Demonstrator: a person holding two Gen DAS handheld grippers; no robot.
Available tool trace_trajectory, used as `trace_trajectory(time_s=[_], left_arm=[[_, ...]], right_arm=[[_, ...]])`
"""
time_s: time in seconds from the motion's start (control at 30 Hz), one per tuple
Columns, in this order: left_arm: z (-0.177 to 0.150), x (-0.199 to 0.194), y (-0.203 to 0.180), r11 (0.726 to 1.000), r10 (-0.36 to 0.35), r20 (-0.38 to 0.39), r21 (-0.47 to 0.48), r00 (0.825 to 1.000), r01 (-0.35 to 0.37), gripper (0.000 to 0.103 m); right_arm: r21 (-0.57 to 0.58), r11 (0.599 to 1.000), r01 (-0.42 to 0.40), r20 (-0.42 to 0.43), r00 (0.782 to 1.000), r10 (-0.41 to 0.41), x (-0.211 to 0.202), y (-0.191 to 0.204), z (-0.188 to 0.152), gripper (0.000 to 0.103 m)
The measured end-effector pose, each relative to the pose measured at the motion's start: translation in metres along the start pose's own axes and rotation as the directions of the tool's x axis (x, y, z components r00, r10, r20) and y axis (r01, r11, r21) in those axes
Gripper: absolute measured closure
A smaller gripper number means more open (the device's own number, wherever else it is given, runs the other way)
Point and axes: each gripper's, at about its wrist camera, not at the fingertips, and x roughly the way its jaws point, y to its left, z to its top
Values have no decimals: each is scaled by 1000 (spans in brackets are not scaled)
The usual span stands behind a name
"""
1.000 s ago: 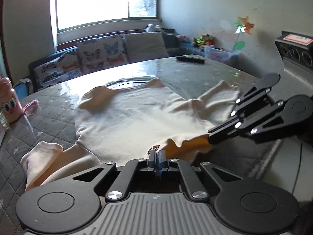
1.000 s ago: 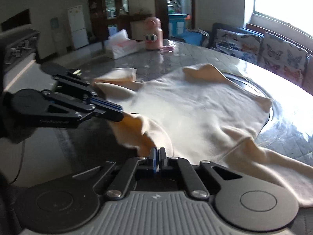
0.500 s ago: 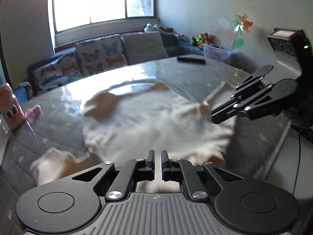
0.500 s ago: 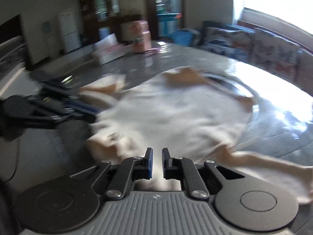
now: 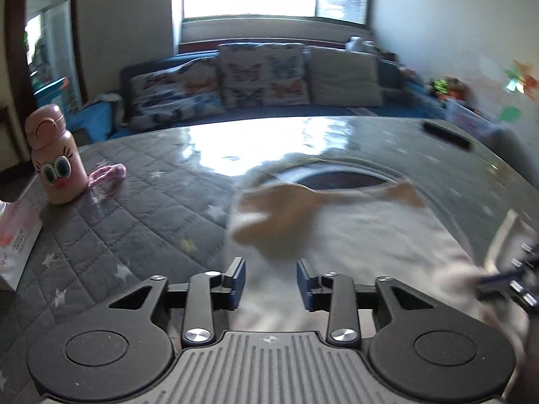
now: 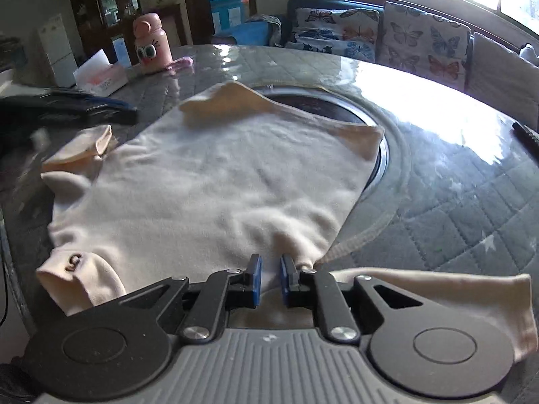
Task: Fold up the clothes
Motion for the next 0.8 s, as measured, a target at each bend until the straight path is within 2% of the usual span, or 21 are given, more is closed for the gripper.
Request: trace_trajectory(time_s=[0.07, 0.2, 0.37, 0.4, 0.43, 0.5, 0.53, 0.67, 0.73, 0.8], left_arm=[[10, 20, 6, 1000, 21, -14, -18, 1000, -22, 59], [24, 53, 15, 997, 47, -39, -54, 998, -49, 59], [27, 77, 28, 993, 0, -66, -121, 998, -8, 62], [26, 79, 27, 992, -7, -65, -125, 998, -1, 69], [25, 79, 26, 992, -10, -63, -126, 998, 2, 81], [23, 80, 24, 992, -17, -59, -128, 998, 9, 95], [23, 78, 23, 992, -16, -48, -126, 999, 10, 97], [21, 52, -1, 999, -39, 45, -29, 998, 41, 98], [18, 41, -17, 992, -115, 59, 56, 992, 111, 95], [11, 35, -31, 974, -192, 36, 128, 981, 186, 92]], right_arm=[[-2, 1000, -7, 14, 1000, 7, 0, -2, 9, 80], [19, 1000, -2, 44, 999, 1, 12, -14, 35, 79], [89, 996, 17, 60, 998, -22, 29, -40, 57, 79], [96, 995, 20, 60, 998, -26, 32, -43, 59, 79], [100, 995, 24, 60, 998, -30, 35, -46, 60, 79], [103, 994, 30, 59, 998, -36, 41, -50, 63, 79], [102, 994, 33, 59, 997, -40, 43, -52, 64, 79], [114, 992, 49, 61, 997, -56, 52, -60, 69, 78], [123, 991, 57, 62, 996, -65, 56, -64, 72, 78], [128, 990, 61, 61, 996, -69, 59, -67, 74, 78]])
